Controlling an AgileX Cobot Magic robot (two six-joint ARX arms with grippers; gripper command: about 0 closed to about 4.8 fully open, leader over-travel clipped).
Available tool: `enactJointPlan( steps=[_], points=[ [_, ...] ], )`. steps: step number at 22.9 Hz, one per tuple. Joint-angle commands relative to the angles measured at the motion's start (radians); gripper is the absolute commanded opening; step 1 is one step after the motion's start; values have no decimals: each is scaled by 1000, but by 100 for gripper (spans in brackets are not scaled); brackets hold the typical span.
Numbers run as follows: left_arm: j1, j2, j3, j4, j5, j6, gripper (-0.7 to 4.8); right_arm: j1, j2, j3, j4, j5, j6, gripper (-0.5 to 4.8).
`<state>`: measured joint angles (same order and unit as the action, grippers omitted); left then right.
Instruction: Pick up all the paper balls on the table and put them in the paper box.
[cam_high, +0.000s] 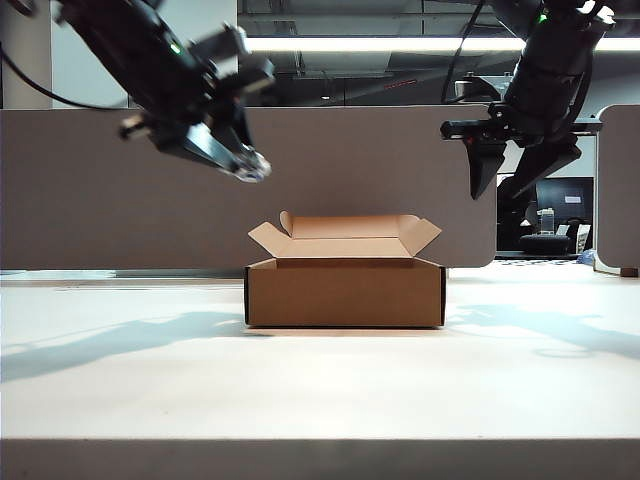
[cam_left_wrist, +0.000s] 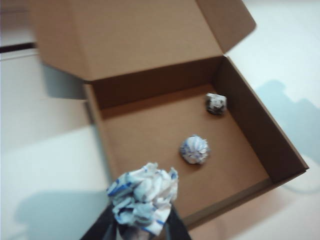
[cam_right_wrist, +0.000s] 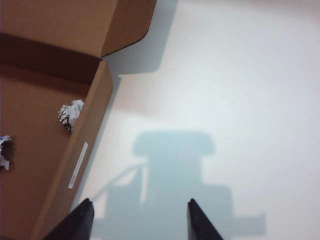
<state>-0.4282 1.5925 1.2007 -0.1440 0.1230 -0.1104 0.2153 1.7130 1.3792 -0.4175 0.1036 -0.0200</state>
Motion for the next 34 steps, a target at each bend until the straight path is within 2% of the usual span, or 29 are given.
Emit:
enactJointPlan(
  steps=[1, 6, 8, 9, 10, 15, 16, 18, 19, 22, 23, 24, 25, 28, 31, 34],
  points=[
    [-2, 65, 51, 9, 44, 10, 120, 1, -9, 5, 18, -2, -3, 260],
    [-1, 139, 111, 32, 126, 27, 149, 1, -9, 5, 18, -2, -3, 260],
    [-2, 154, 130, 34, 128, 28, 202, 1, -9, 5, 18, -2, -3, 260],
    [-2, 161, 138, 40, 129, 28, 255, 2, -9, 5, 18, -2, -3, 260],
    [-2, 161, 138, 43, 129, 28, 273, 2, -9, 5, 18, -2, -3, 260],
    [-2, 158, 139, 46, 129, 29, 278, 2, -9, 5, 18, -2, -3, 260],
    [-2, 152, 139, 35, 131, 31, 274, 2, -9, 5, 18, -4, -3, 260],
    [-2, 124, 139, -10, 172, 77, 171, 1, -12, 5, 20, -20, 29, 221],
    [-2, 92, 139, -49, 170, 116, 80, 1, -26, 5, 20, -20, 52, 171],
    [-2, -12, 138, -147, 99, 144, 34, 0, -101, 0, 29, -18, 55, 71],
    [-2, -40, 138, -177, 79, 144, -5, 0, -121, 0, 29, -18, 55, 41],
    [-2, -69, 138, -208, 51, 144, -5, 0, -145, 0, 26, -18, 55, 6],
    [-2, -108, 133, -246, 20, 144, -6, 0, -177, -1, 19, -20, 54, -8],
    [-2, -213, 103, -333, -19, 156, -6, 0, -275, -6, -25, -32, 53, -8],
    [-2, -336, 36, -365, -28, 155, -6, 0, -397, -42, -33, -62, 54, -8],
    [-2, -589, -114, -373, -86, 131, -6, 2, -664, -154, -12, -61, 54, -8]
  ],
)
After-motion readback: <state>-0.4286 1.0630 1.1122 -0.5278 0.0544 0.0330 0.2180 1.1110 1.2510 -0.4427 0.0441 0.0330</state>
